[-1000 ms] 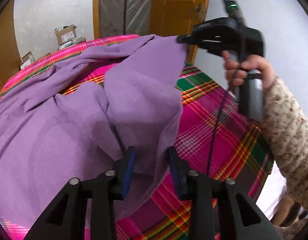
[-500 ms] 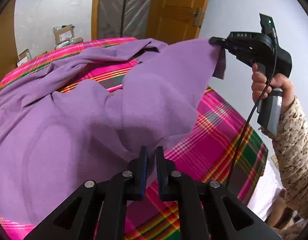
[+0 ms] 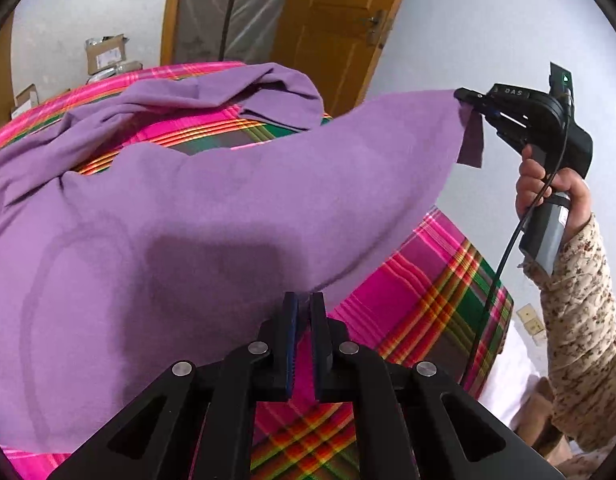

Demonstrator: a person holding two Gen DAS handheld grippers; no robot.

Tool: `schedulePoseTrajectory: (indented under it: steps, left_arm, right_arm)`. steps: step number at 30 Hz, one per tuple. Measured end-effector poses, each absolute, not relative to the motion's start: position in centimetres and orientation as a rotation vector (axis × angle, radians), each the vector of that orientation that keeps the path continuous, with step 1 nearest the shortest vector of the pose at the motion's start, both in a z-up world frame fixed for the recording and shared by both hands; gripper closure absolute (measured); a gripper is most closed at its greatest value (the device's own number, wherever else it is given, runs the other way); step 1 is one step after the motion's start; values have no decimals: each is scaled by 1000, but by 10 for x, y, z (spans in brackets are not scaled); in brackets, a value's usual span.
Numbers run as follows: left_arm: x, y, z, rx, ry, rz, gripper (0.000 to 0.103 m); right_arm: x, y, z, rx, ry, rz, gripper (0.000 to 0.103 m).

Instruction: Fold clothes

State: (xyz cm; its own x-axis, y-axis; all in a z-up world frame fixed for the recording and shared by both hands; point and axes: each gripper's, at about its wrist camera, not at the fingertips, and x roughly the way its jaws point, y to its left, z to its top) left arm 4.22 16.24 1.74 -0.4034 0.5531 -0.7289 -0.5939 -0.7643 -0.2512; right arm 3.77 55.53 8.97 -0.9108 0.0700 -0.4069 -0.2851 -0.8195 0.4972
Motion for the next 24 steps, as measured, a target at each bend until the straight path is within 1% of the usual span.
schedulePoseTrajectory:
  steps: [13,18,24]
  left_arm:
    - [46,176,11,-1123,80,2136,97]
    - [45,176,11,-1126,58,2126,97]
    - [46,167,22,-1082,23,2146,97]
  right_arm:
    - [71,588,57,-583,920,2650,101]
    - [71,592,39,-654,922,2605,101]
    - [69,602,12,-764,976,2531,101]
